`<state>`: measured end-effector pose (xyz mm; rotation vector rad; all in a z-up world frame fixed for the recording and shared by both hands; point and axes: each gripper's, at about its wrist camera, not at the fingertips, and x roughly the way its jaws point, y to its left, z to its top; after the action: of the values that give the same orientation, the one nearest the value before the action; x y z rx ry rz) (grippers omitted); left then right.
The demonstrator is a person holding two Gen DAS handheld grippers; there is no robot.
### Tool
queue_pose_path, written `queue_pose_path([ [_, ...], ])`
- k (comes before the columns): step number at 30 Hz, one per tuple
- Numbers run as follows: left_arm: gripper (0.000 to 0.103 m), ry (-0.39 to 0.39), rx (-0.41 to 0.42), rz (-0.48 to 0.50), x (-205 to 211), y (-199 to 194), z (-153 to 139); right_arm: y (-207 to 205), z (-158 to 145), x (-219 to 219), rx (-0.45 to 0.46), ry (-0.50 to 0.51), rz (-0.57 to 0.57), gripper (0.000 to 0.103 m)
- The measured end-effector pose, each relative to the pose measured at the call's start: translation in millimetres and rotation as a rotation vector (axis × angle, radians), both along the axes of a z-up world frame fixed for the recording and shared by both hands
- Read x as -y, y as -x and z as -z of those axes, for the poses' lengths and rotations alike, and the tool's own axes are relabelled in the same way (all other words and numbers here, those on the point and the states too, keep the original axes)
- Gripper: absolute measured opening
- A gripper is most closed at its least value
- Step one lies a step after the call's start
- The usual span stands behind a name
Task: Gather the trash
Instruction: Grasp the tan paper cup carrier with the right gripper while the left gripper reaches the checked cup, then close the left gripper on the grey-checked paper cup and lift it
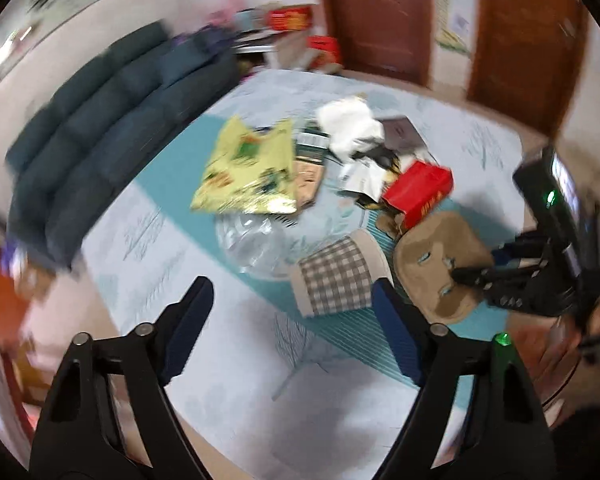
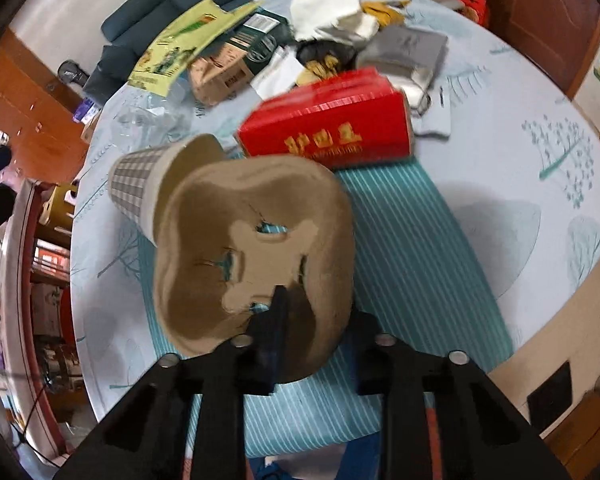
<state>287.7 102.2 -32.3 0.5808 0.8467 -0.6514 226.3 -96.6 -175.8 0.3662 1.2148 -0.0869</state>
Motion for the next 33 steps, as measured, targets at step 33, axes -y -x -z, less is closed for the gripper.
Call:
queue_pose_path([
  [33, 0.056, -0.339, -0.384, 0.338, 129, -73, 127, 86, 1, 58, 0.045, -0.176, 0.202, 0.011],
])
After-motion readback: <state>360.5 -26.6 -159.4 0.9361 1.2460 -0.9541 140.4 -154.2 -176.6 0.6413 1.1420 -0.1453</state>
